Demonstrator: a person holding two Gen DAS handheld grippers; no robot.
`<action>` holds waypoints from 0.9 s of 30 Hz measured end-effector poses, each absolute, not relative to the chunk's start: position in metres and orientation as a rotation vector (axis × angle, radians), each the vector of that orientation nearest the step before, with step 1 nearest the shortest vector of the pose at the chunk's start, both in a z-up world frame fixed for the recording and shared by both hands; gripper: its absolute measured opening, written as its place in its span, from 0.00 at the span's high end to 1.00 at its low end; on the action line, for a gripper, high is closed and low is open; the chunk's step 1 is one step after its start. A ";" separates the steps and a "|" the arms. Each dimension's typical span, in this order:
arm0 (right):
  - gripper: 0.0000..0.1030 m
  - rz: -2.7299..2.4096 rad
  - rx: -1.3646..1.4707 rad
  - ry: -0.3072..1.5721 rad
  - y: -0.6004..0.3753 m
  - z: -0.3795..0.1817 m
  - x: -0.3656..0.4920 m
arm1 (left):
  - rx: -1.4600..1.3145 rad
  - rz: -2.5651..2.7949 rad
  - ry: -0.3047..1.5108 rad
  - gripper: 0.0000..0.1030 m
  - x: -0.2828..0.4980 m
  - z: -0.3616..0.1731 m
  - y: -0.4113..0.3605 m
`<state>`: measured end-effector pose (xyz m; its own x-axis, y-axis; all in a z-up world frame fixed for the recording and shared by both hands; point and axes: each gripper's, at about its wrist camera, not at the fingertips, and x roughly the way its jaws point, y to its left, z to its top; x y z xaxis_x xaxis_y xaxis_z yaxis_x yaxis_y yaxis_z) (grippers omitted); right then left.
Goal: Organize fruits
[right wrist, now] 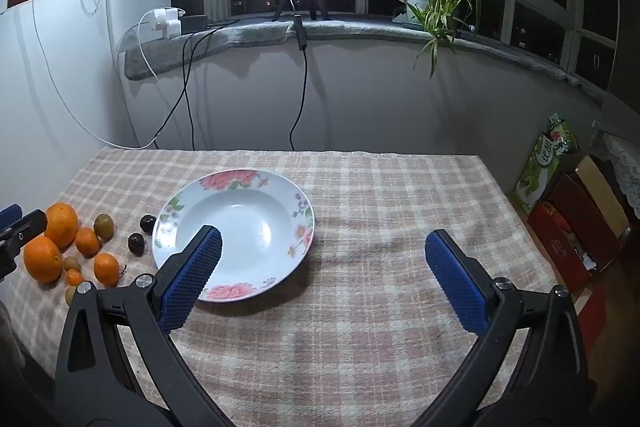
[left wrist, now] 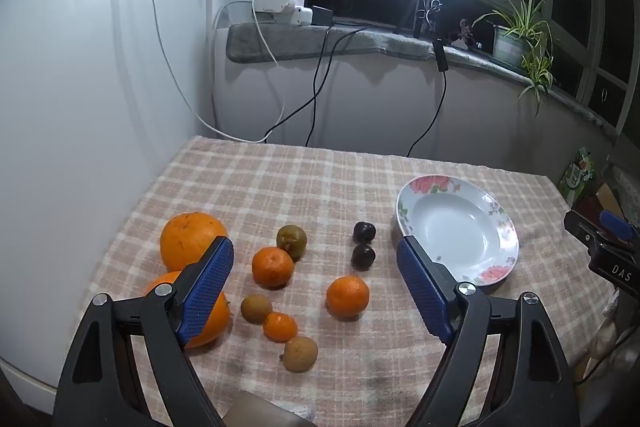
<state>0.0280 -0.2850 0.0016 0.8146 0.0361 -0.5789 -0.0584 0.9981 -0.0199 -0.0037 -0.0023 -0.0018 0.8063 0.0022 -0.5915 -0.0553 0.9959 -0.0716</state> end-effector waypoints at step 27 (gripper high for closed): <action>0.00 0.048 -0.034 0.619 -0.286 -0.001 0.030 | -0.103 0.028 0.646 0.18 0.003 -0.008 0.002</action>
<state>0.0298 -0.2863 -0.0010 0.8133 0.0351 -0.5808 -0.0554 0.9983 -0.0173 0.0030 0.0018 -0.0077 0.7981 -0.0063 -0.6025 -0.0578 0.9945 -0.0869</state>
